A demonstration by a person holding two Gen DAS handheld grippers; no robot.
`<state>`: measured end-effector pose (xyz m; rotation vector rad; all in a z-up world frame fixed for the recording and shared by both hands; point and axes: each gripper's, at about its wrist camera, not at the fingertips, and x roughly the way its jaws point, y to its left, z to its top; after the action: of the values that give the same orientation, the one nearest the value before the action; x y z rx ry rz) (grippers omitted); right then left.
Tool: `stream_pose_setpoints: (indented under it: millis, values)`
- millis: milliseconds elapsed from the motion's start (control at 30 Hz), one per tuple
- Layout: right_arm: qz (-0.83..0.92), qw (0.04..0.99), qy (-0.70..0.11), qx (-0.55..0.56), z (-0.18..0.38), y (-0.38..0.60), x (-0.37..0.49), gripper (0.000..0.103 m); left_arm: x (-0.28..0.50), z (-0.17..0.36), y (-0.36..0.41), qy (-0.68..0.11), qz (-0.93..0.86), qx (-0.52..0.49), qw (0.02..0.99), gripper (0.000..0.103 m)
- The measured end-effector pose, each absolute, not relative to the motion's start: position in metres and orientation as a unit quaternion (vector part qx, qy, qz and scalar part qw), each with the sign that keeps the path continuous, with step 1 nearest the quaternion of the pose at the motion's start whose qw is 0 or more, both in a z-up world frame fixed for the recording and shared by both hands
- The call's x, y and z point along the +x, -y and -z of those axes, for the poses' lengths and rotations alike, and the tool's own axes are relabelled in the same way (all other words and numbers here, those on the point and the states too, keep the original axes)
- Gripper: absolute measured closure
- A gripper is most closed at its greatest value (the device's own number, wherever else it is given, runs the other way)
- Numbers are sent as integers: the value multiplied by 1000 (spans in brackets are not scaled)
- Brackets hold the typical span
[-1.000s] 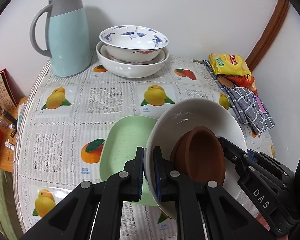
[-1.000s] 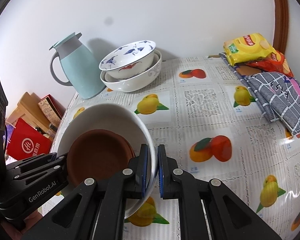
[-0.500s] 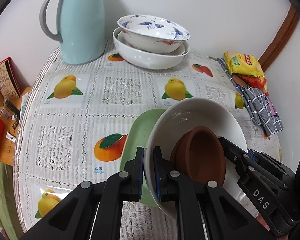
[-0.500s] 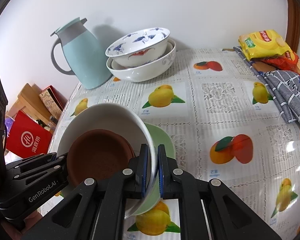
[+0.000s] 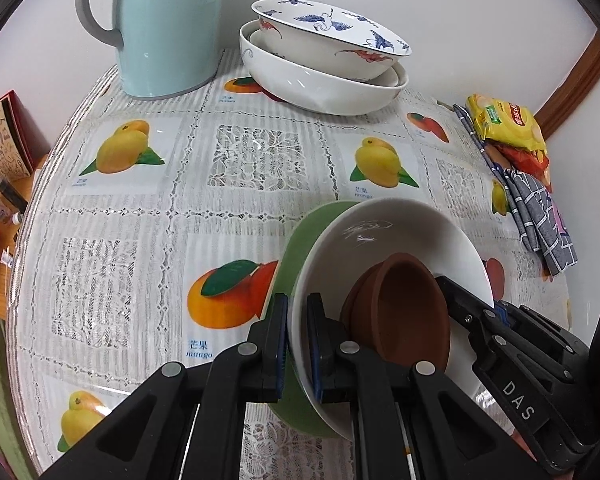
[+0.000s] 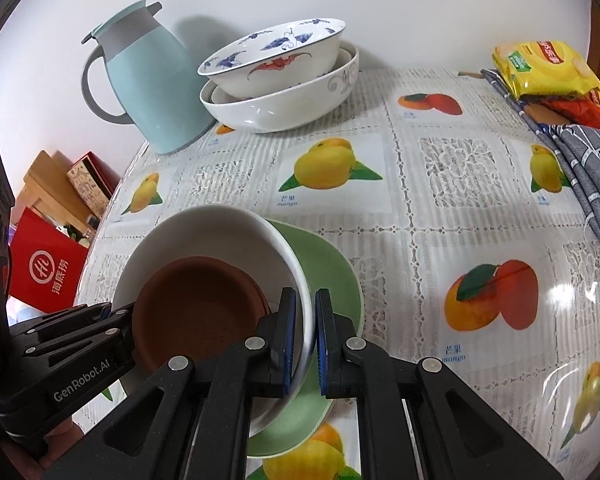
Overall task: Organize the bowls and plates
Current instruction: 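Lower the white bowl with both grippers onto the green plate stack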
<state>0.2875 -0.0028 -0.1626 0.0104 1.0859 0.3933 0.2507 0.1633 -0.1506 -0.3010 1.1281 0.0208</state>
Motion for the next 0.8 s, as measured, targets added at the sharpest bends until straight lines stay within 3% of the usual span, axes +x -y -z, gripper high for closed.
stream_pose_setpoints:
  millis: [633, 800]
  values:
    - [-193, 838, -511, 9, 165, 4, 293, 92, 253, 151, -165, -528, -5, -145, 837, 92]
    - [-194, 837, -511, 11, 164, 6, 293, 88, 252, 150, -165, -528, -3, -143, 837, 92]
